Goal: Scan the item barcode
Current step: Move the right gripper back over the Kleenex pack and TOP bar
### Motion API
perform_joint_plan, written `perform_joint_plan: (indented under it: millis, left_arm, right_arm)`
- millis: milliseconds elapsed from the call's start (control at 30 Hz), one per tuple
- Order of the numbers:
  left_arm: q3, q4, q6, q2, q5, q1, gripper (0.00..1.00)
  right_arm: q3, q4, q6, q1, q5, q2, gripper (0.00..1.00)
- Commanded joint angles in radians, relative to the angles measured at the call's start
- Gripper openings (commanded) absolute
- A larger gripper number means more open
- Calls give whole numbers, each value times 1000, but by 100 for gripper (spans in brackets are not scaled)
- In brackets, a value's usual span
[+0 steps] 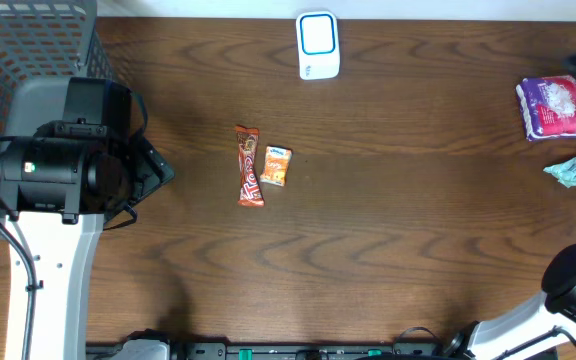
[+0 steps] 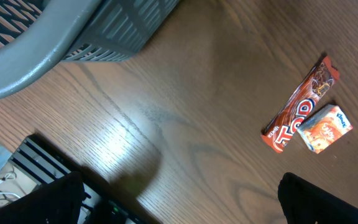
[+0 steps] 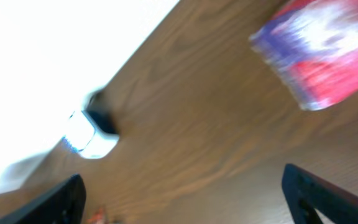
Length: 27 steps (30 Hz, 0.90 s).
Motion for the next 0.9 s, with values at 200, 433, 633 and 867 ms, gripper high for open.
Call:
perform_joint_plan:
  millis: [200,433,633,867]
  left_arm:
    - [0,-6,-9,-11,-13,5,99]
    - [0,-6,-9,-11,-13,5,99]
    - [0,-6,-9,-11,-13,5,99]
    - [0,-6,-9,-11,-13,5,99]
  right_arm:
    - [-65,-125,-128,284,-48,28,99]
    - [-160,-63,-128,521,16,28,99]
    - [-175,-26,-129,677,47,28,99]
    - [-175,-10,-129,820,210,28,99]
